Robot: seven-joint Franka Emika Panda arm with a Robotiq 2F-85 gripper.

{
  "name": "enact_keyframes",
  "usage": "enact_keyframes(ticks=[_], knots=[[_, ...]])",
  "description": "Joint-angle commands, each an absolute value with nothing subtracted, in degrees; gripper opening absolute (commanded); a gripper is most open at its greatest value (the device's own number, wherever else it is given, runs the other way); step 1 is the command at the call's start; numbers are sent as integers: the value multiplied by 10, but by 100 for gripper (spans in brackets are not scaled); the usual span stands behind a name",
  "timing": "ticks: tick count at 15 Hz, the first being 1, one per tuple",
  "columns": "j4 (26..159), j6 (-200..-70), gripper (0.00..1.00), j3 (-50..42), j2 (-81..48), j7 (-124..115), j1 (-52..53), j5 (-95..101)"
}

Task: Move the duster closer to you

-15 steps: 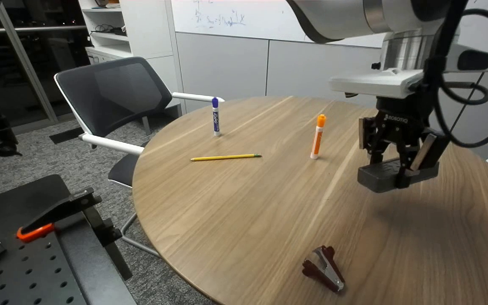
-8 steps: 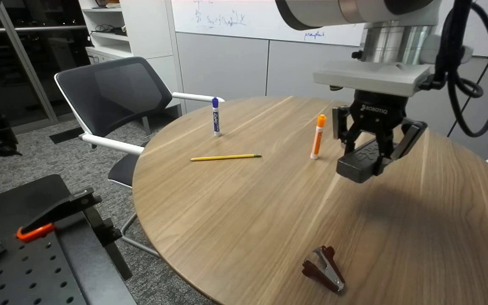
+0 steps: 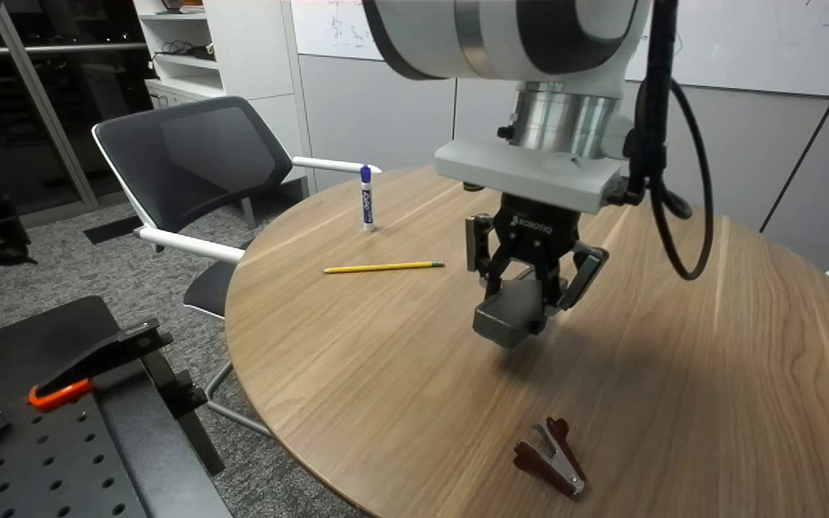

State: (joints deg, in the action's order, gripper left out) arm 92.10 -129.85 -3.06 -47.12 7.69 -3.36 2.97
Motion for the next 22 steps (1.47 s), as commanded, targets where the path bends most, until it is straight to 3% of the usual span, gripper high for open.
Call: enact_keyframes(ticks=[1,10,11,12,15,18,22], knots=[[1062,-1364,31,-28,-402,82,-20,60],[1357,-1536,32,-25,-292,29,34,79],[1391,-1554,81,-26,-275,17,43,78],[1426,-1572,83,-27,-257,3,53,79],[1534,-1631,99,-23,-197,-35,80,70],[1587,-1669,100,-4,-143,-55,78,43],[1577,-1591,100,23,-50,-44,51,-1]])
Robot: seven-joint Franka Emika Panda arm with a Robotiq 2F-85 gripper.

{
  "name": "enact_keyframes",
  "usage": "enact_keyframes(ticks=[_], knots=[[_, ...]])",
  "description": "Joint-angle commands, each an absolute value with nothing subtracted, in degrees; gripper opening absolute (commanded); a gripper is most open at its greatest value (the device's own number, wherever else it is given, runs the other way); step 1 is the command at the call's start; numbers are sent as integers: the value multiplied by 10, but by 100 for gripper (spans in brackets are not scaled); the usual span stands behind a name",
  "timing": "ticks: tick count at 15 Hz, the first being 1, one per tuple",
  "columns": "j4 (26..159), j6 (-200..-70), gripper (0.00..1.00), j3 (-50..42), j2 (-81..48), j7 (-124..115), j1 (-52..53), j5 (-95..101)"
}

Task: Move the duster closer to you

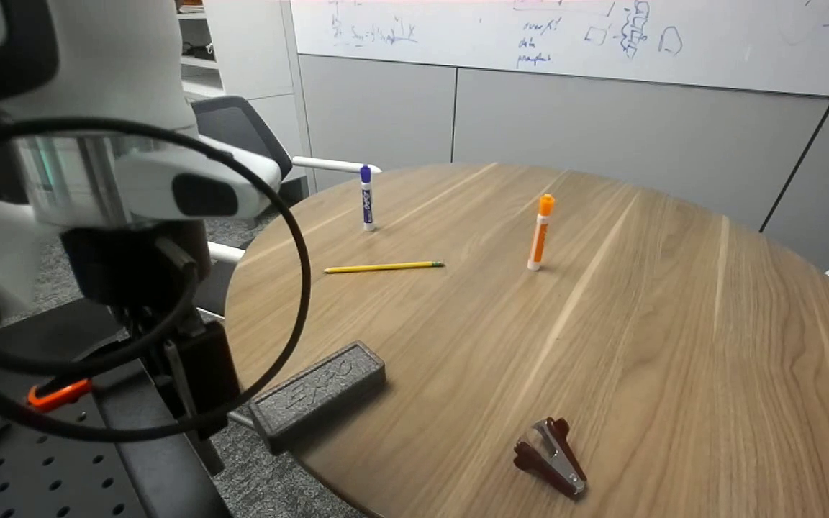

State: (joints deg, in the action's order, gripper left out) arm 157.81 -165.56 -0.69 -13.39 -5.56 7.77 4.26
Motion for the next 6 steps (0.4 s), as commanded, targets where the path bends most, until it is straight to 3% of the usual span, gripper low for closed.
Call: enact_keyframes(ticks=[1,6], knots=[[1579,-1567,100,23,-19,-45,48,-14],[1562,-1525,100,17,12,-54,41,-16]])
